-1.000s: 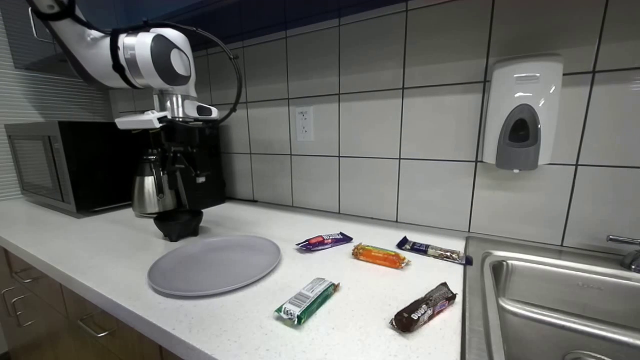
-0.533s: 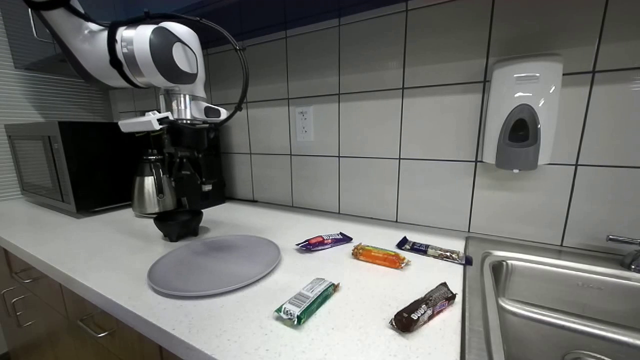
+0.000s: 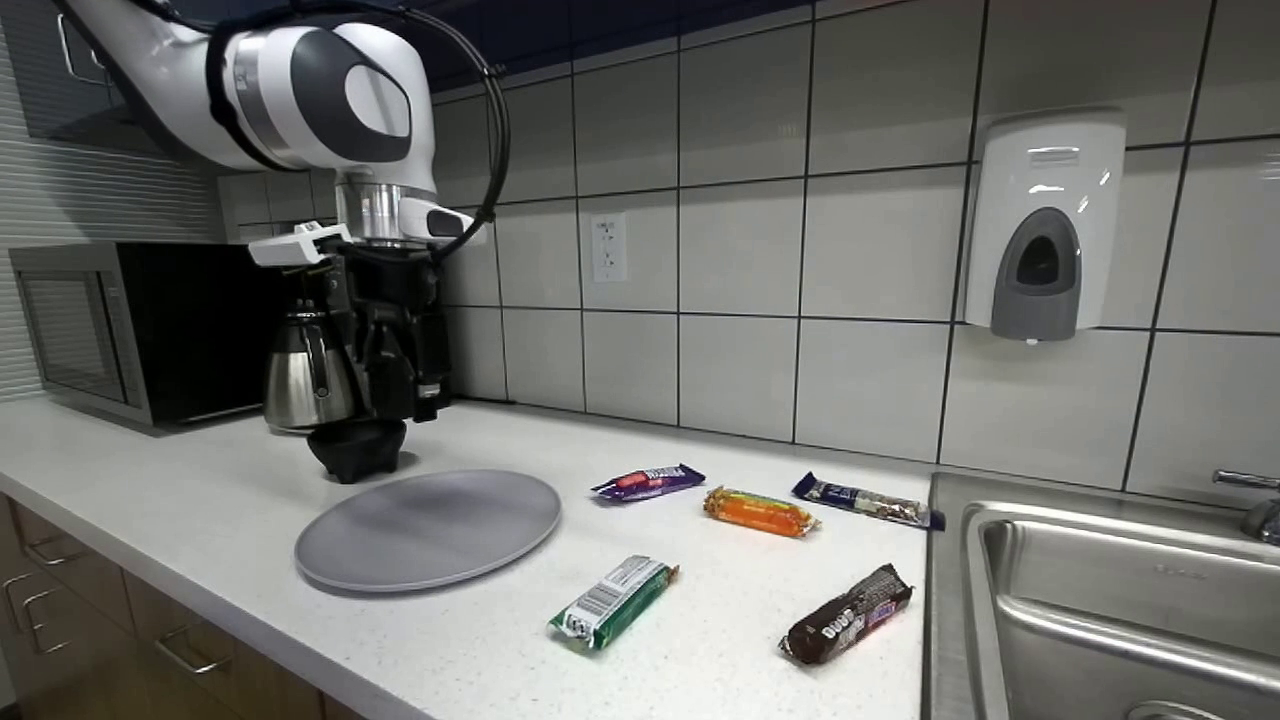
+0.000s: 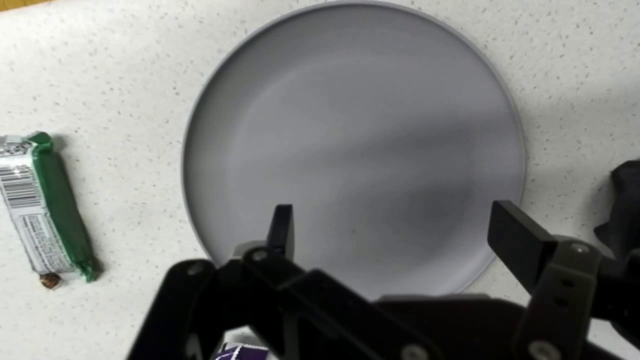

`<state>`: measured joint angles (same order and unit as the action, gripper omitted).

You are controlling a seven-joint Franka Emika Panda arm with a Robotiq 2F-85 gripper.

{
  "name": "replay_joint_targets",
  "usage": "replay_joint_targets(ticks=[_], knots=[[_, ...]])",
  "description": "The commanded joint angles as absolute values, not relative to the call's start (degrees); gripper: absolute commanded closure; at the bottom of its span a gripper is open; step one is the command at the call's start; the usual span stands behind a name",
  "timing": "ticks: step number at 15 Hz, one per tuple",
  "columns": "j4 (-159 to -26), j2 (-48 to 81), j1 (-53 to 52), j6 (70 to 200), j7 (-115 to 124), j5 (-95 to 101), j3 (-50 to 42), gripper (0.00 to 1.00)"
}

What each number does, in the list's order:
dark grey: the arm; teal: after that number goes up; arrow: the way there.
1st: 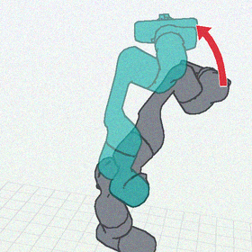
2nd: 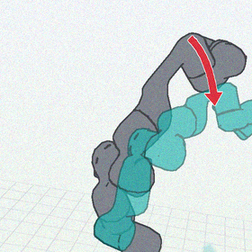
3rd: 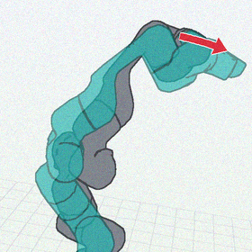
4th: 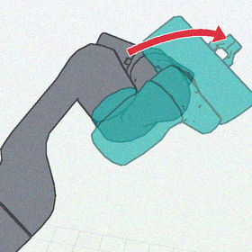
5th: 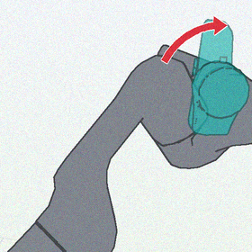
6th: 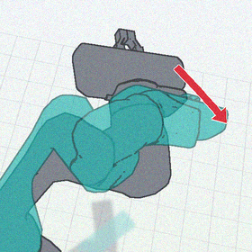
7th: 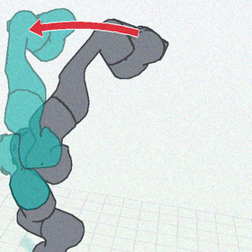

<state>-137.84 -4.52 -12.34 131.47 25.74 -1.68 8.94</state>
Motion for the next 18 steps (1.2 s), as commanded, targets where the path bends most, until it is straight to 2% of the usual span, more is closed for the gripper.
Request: replay_joint_targets(ticks=[1, 18], knots=[[-143.2, -9.7, -9.9, 133.4, 23.1, -4.1, 8.2, 0.00], [-152.4, -15.4, -1.9, 136.7, 19.0, -0.4, 3.5, 0.00]])
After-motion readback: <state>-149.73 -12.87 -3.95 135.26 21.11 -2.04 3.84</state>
